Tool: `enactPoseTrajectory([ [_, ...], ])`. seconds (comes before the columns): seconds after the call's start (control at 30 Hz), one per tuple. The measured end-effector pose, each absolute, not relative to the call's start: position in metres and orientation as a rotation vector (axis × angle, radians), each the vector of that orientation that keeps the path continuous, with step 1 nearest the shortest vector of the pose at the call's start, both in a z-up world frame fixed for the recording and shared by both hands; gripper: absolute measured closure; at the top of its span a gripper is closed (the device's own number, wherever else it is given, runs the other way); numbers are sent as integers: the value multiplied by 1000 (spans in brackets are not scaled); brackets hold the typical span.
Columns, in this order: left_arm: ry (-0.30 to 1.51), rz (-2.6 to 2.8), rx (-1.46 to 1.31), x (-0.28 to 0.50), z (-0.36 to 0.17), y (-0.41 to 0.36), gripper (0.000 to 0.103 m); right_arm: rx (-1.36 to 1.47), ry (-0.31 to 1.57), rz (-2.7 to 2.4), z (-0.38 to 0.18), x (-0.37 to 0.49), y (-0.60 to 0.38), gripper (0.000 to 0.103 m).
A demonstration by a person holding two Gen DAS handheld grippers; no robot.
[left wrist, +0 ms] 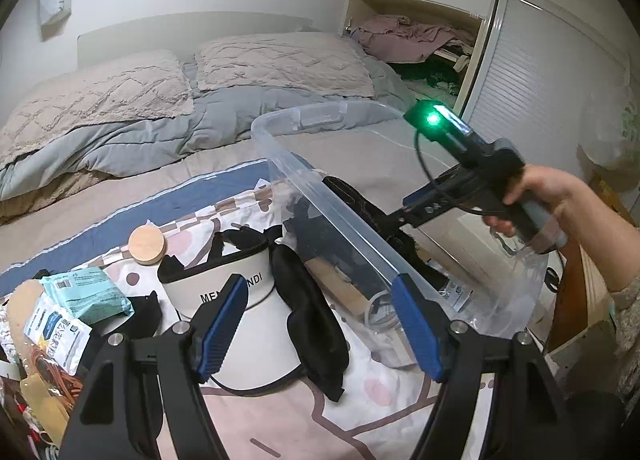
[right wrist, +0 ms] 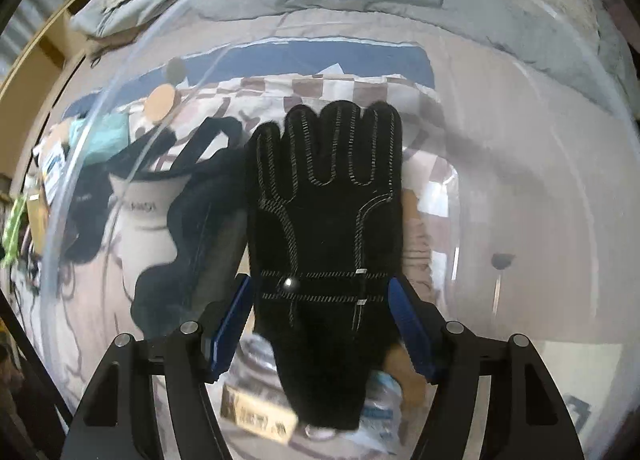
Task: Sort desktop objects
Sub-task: 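Carry the glove into the clear plastic box with the right gripper and release, then lower the left gripper onto the black eye mask and close it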
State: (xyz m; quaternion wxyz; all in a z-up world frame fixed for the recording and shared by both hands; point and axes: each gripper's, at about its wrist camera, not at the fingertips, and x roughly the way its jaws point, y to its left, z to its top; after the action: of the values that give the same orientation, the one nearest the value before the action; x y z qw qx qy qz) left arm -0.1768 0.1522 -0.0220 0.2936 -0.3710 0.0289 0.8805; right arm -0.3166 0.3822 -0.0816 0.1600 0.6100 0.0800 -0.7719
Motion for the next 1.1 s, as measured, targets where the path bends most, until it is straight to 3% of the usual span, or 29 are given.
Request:
enactPoseTrajectory([
  [0.17,91,2350,-970,-174,-20,149,29,1676,286,-2209,-58,-297,378,33],
  [0.87,80,2409,-839,-141,13,142,29,960,-142,-2691,39,-166,395,33],
  [0.93,82,2414,-818,-134,20,142,29,935,-161,-2722,42,-155,394,28],
  [0.97,83,2416,-806,-129,25,142,29,926,-180,-2752,44,-149,394,16],
  [1.0,82,2419,-796,-127,27,142,28,911,-199,-2765,45,-144,393,11],
  [1.1,80,2435,-754,-116,38,141,19,890,-225,-2789,49,-129,392,11],
])
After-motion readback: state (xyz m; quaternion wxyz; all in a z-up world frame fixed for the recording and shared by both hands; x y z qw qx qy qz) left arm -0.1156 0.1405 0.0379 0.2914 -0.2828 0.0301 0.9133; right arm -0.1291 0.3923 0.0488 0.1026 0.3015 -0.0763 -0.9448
